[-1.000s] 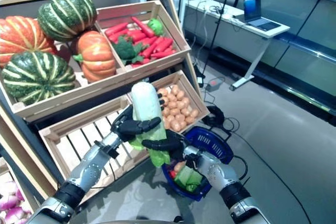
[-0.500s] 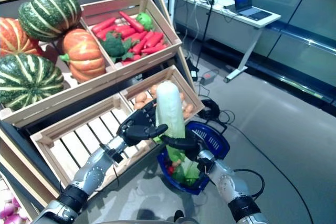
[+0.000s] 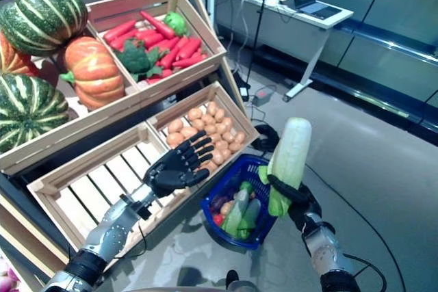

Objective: Put vegetables into the basket

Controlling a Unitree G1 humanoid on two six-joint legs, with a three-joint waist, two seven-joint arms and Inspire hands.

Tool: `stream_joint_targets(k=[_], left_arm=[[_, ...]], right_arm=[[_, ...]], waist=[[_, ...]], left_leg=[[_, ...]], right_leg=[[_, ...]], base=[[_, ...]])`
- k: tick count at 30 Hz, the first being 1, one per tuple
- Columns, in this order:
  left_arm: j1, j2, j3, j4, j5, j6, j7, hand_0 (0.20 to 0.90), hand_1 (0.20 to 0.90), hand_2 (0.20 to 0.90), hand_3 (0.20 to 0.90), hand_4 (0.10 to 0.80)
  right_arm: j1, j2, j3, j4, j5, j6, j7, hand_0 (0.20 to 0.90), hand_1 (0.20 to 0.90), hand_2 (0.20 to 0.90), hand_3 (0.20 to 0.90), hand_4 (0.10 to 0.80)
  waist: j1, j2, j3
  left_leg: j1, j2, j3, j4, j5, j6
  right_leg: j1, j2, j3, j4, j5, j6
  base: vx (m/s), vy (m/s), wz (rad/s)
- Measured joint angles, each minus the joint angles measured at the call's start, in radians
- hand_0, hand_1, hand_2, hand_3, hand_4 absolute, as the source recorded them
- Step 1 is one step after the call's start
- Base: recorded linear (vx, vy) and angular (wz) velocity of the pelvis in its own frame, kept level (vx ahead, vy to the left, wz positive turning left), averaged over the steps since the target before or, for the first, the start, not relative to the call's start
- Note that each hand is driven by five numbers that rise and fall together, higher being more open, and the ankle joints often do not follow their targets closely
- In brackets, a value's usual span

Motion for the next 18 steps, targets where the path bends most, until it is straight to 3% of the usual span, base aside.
stream_joint_targets(k=[7,12,16,18], left_arm=[[0.058,-0.001,0.023,0.022,0.004,0.0,0.022,0.9,0.9,0.9,0.9,0.8],[0.01,0.018,0.008,0.057,0.003,-0.022,0.052,0.9,0.9,0.9,0.9,0.8],[-0.204,0.029,-0.035,0.155,0.001,-0.082,0.092,0.9,0.9,0.9,0.9,0.8],[-0.245,0.029,-0.034,0.167,-0.001,-0.083,0.111,0.9,0.9,0.9,0.9,0.8]], right_arm=[[0.004,0.034,-0.001,0.2,0.061,-0.013,-0.042,0.3,0.3,0.3,0.3,0.4],[-0.085,0.039,0.023,0.273,0.08,-0.041,-0.06,0.3,0.3,0.3,0.3,0.4],[-0.404,0.025,0.044,0.388,0.14,-0.092,-0.131,0.3,0.3,0.3,0.3,0.4],[-0.494,0.026,0.045,0.39,0.141,-0.096,-0.142,0.3,0.3,0.3,0.3,0.4]], waist=[[0.04,0.001,0.014],[0.074,-0.005,0.075],[0.086,0.018,0.296],[0.087,0.036,0.371]], left_leg=[[-0.009,0.0,-0.007,-0.005,0.001,-0.001],[-0.128,-0.012,-0.038,0.024,0.027,-0.001],[-0.36,-0.017,-0.086,0.265,-0.019,0.008],[-0.409,-0.015,-0.098,0.35,-0.043,0.011]], right_leg=[[-0.004,-0.001,-0.003,0.0,0.0,-0.001],[-0.106,-0.008,-0.035,0.019,0.028,-0.009],[-0.281,-0.039,-0.084,0.188,0.013,-0.03],[-0.323,-0.048,-0.087,0.263,-0.011,-0.034]], base=[[-0.019,-0.012,0.02],[-0.444,-0.034,0.13],[-0.313,-0.005,0.24],[-0.204,0.039,0.12]])
